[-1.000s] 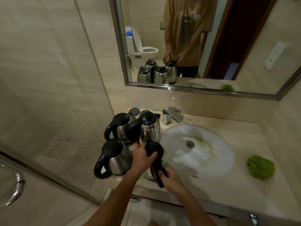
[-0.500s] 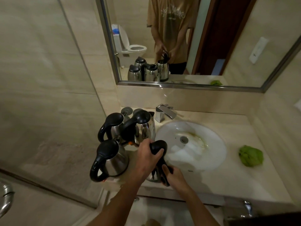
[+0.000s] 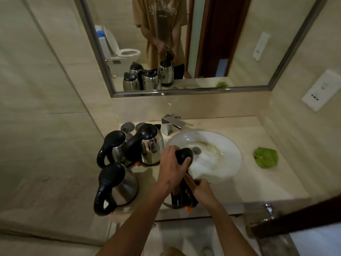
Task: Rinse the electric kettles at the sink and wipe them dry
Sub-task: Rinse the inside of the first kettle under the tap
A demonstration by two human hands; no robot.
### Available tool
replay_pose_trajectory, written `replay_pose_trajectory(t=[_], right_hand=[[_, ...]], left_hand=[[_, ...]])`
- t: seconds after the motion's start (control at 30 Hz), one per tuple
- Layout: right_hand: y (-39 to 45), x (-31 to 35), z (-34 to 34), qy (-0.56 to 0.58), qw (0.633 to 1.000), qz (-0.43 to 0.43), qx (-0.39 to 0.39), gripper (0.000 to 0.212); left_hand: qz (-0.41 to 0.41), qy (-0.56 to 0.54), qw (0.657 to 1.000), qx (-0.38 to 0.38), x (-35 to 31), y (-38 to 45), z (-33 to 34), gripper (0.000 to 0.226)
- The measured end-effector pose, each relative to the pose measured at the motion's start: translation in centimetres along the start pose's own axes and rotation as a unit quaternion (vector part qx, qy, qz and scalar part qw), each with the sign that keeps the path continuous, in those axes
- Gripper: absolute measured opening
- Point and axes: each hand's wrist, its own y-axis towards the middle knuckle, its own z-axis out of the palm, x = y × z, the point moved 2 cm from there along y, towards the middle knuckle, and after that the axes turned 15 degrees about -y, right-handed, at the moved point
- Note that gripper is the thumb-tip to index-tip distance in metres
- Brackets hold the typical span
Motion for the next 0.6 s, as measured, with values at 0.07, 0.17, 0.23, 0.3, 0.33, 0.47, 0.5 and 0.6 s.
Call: replay_pose_trajectory(t=[0.07, 0.17, 0.23, 0.3, 0.33, 0.47, 0.5, 0.6], right_hand=[[-0.3, 0.3, -0.4, 0.014, 1.0, 0.008, -0.026, 0.05], [-0.4, 0.4, -1.2, 0.031, 0.998, 0.02, -0.042, 0.053], [-0.3, 0.4, -1.6, 0.032, 0.998, 0.03, -0.034, 0.055], [0.1, 0.5, -2.1, 0.056, 0.997, 0.036, -0.037, 0.053], [0.4, 0.6, -2.4, 0.066, 0.996, 0.041, -0.042, 0.052], [2.5, 0.6, -3.5, 0.064, 0.994, 0.059, -0.058, 0.04], [3.3, 0.4, -3.8, 0.06, 0.994, 0.061, -0.062, 0.039], [5.7, 0.2, -4.8, 0.035, 0.994, 0.077, -0.066, 0.04]], left_hand=[[0.003, -0.006, 1.0, -0.003, -0.3, 0.6, 0.4, 0.037], [0.017, -0.016, 1.0, 0.009, -0.9, 1.4, 1.1, 0.038], [0.024, -0.015, 0.999, 0.022, -1.4, 1.8, 1.6, 0.038], [0.026, -0.017, 0.999, 0.027, -1.8, 2.5, 2.0, 0.038], [0.026, -0.018, 0.999, 0.028, -2.0, 3.0, 2.2, 0.037], [0.019, -0.015, 0.999, 0.041, -1.9, 5.2, 2.9, 0.035], [0.016, -0.014, 0.999, 0.043, -1.8, 5.8, 3.2, 0.035], [0.008, -0.004, 0.998, 0.055, -1.4, 7.9, 4.2, 0.034]])
